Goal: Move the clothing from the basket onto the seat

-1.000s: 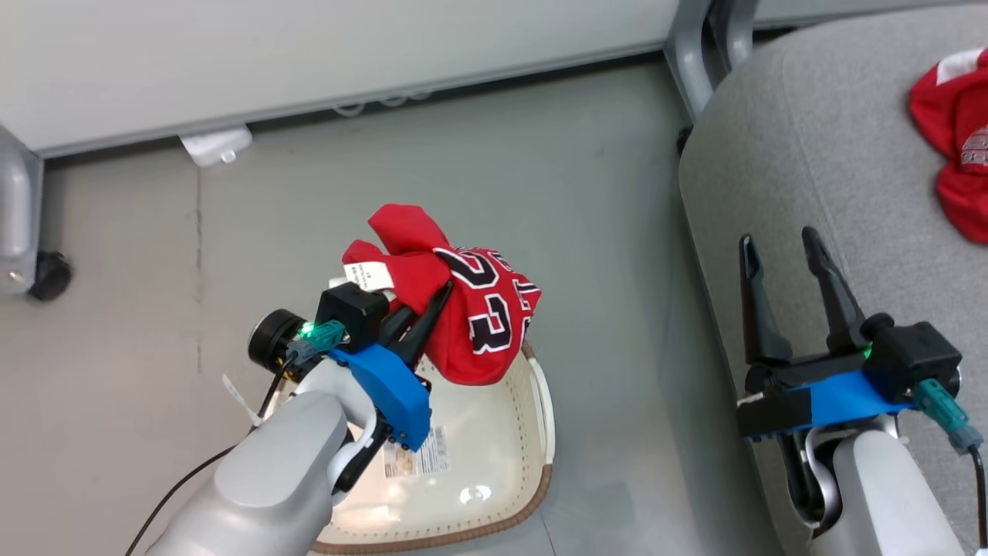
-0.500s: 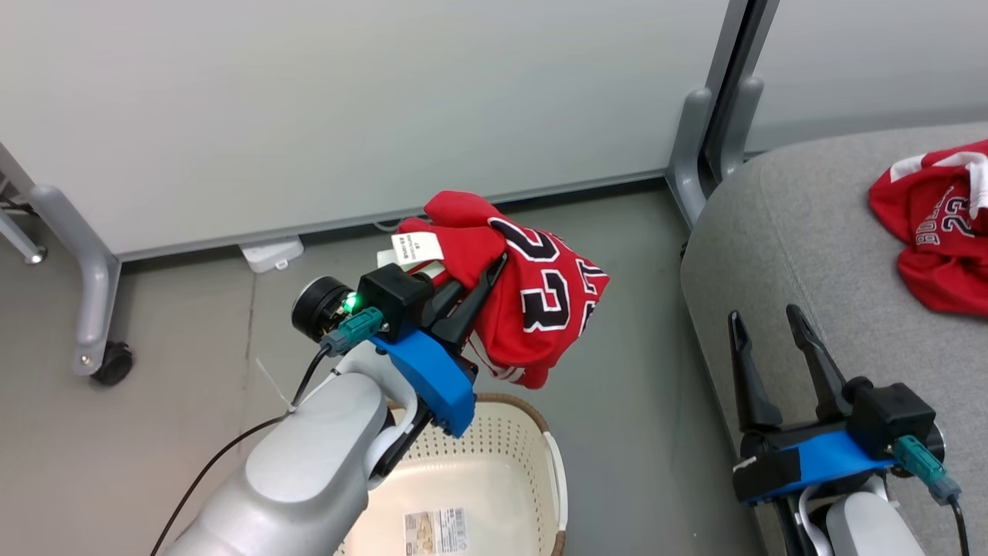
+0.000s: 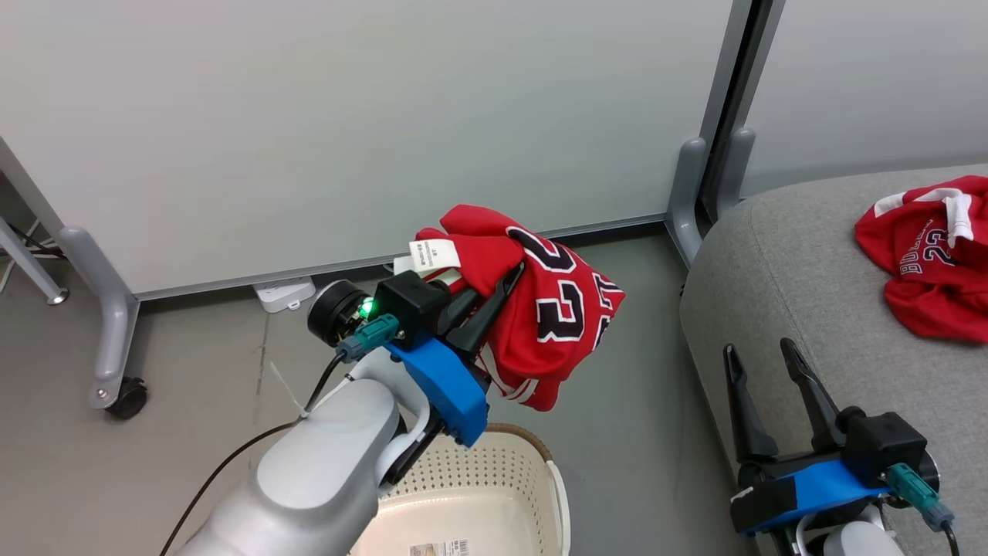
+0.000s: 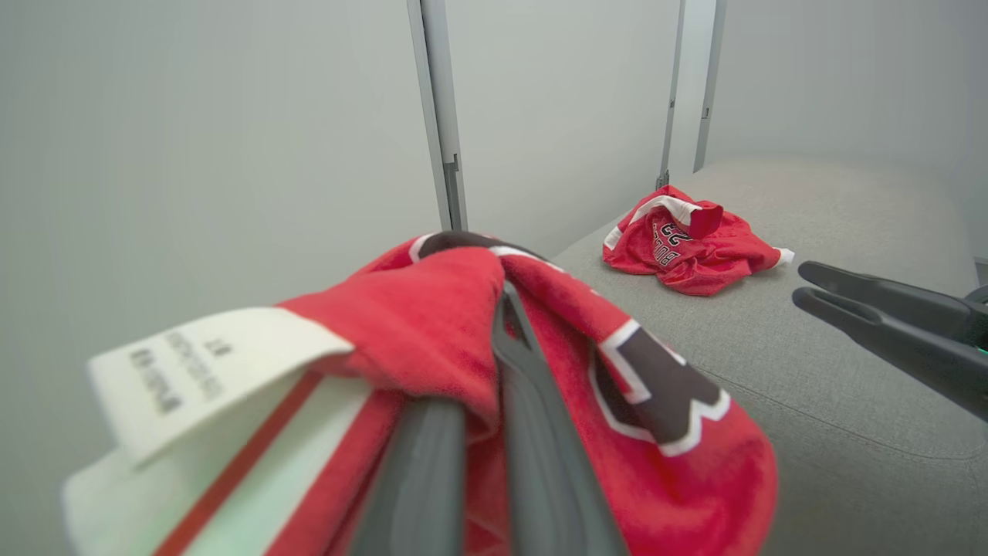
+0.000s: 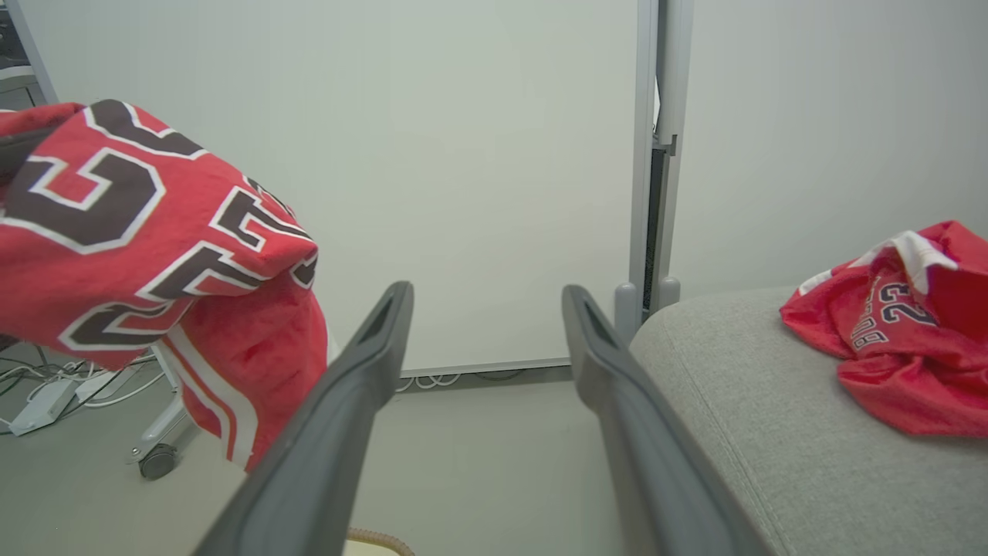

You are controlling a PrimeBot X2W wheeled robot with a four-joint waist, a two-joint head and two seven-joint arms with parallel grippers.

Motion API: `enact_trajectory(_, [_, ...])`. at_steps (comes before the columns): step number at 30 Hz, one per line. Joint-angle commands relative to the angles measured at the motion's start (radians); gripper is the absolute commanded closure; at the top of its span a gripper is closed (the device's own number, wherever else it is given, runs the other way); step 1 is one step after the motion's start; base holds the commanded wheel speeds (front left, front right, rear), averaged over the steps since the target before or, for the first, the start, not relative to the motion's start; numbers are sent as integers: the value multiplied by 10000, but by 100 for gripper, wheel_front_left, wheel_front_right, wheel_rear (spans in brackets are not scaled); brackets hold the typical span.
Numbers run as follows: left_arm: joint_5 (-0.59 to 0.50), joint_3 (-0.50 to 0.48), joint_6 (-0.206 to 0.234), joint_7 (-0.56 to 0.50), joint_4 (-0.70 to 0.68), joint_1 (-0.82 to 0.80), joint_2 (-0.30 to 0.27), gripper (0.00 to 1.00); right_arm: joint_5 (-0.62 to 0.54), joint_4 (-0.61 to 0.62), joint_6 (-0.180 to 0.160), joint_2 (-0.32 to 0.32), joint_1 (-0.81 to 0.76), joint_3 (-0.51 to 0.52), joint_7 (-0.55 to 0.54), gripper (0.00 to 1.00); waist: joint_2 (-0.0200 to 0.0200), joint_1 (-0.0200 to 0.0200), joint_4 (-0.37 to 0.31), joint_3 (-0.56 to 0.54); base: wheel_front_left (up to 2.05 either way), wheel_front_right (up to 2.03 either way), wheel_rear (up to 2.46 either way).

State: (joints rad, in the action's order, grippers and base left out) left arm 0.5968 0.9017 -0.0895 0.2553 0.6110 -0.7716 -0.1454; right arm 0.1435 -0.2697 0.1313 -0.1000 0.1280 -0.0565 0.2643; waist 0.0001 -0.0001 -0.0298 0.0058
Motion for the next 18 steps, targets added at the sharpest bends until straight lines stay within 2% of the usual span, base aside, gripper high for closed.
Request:
enact_trajectory(1, [38, -6, 45, -10, -29, 115, -69, 100, 32, 77, -11, 11, -103, -68, 2, 0, -1, 1, 1, 14, 0, 0, 0])
enact_trajectory(9, [64, 3, 135, 2, 109, 161, -169, 100, -11, 502, -9, -4, 346, -790, 2, 0, -1, 1, -73, 309, 0, 0, 0])
enact_trajectory(18, [9, -54, 146, 50, 361, 27, -214, 100, 73, 1042, -9, 41, 950, -2151, 2, 0, -1, 1, -186, 616, 0, 0, 0])
